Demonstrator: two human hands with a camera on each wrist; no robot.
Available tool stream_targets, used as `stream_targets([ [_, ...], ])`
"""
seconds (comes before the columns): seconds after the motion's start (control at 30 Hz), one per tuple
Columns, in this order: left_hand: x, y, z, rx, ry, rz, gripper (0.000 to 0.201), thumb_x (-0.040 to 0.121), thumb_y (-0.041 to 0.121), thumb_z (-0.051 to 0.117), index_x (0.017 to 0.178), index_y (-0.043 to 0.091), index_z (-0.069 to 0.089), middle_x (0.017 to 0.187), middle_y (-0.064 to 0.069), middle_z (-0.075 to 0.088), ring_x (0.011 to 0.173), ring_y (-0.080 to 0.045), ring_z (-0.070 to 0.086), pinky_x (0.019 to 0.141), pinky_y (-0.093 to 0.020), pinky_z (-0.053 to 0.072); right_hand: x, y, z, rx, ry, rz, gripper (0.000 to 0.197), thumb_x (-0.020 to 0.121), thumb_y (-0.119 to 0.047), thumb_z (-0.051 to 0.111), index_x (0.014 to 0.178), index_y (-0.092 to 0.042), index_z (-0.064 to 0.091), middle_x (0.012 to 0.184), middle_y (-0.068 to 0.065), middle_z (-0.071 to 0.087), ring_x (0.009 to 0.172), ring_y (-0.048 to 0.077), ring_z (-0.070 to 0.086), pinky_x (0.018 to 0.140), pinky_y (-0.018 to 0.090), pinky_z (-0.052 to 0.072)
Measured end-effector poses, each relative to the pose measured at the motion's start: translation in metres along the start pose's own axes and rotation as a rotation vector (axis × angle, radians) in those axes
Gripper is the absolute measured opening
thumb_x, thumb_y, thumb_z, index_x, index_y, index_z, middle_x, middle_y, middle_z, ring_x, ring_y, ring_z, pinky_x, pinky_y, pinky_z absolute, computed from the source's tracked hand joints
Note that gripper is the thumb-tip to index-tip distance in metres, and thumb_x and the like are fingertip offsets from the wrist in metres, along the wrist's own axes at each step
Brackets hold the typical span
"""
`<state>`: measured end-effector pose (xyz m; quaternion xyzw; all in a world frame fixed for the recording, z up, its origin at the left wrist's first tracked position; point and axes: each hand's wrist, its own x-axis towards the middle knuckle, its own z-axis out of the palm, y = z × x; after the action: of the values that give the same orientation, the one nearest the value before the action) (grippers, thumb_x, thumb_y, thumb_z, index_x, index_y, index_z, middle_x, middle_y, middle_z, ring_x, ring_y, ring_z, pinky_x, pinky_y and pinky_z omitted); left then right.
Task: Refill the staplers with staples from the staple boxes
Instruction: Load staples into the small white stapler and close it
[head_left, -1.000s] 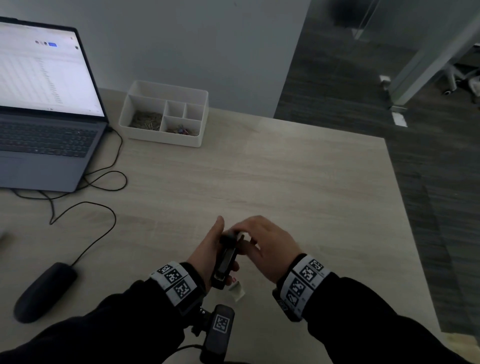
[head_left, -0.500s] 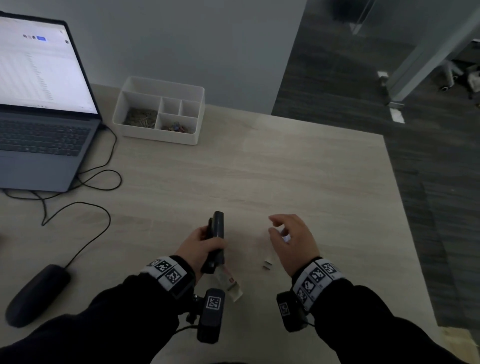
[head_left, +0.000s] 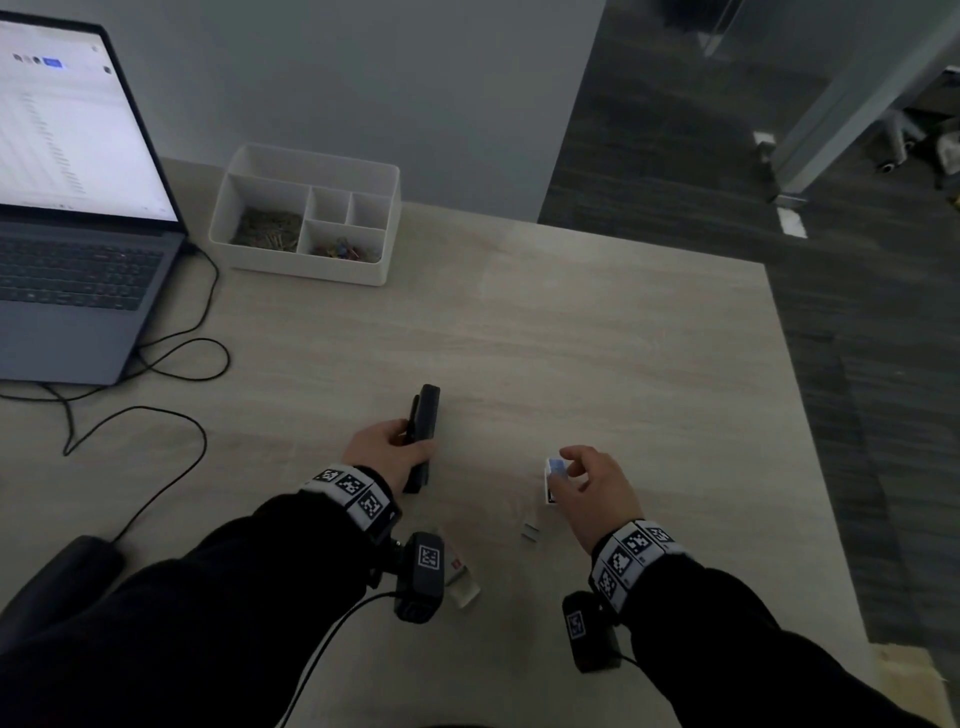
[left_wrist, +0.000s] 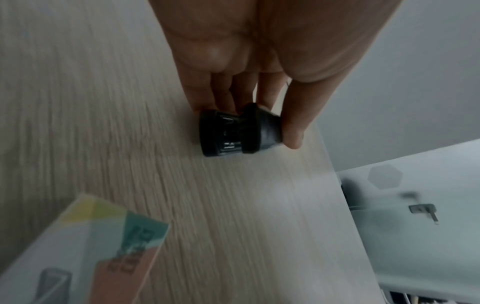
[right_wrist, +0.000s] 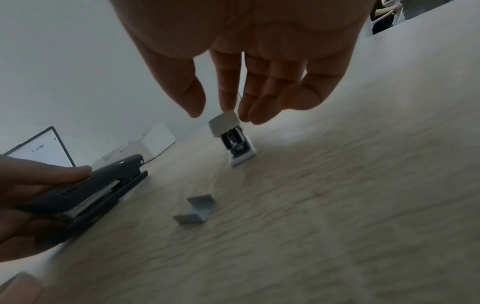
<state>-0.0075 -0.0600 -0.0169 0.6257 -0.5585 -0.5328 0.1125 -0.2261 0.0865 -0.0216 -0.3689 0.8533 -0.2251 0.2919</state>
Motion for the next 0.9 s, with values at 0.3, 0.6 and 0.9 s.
stream_targets([
  [0.3,-0.005,0.011,-0.002,0.255,0.088,0.072,0.039,0.075,0.037,0.073,0.105,0.011,0.074,0.087,-0.008,0.074,0.079,-0.027,0.07,0.075,-0.037,0.059,0.002,-0.002,-0.001,-0.014,-0.119,0.094,0.045,0.084,-0.037,0.065,0.126,-0.026,0.054,0.087,-0.006,0.064,0.073,0.012,0.063,0.064,0.028,0.05],
  [0.6,-0.008,0.01,-0.008,0.164,0.125,0.046,0.046,0.081,0.041,0.069,0.121,0.019,0.065,0.11,-0.006,0.066,0.094,-0.023,0.063,0.091,-0.039,0.054,-0.006,-0.011,-0.003,0.277,-0.078,0.151,0.03,0.086,-0.032,0.064,0.116,-0.028,0.059,0.085,-0.005,0.069,0.072,0.019,0.069,0.071,0.044,0.06],
  [0.9,-0.068,0.04,0.011,-0.237,-0.21,0.118,0.014,0.095,0.032,0.056,0.106,0.031,0.064,0.101,0.002,0.071,0.085,-0.015,0.069,0.064,-0.031,0.055,-0.04,-0.068,-0.002,0.71,-0.213,0.045,0.018,0.092,-0.006,0.061,0.103,-0.02,0.062,0.097,0.015,0.07,0.077,0.02,0.072,0.06,0.031,0.059],
])
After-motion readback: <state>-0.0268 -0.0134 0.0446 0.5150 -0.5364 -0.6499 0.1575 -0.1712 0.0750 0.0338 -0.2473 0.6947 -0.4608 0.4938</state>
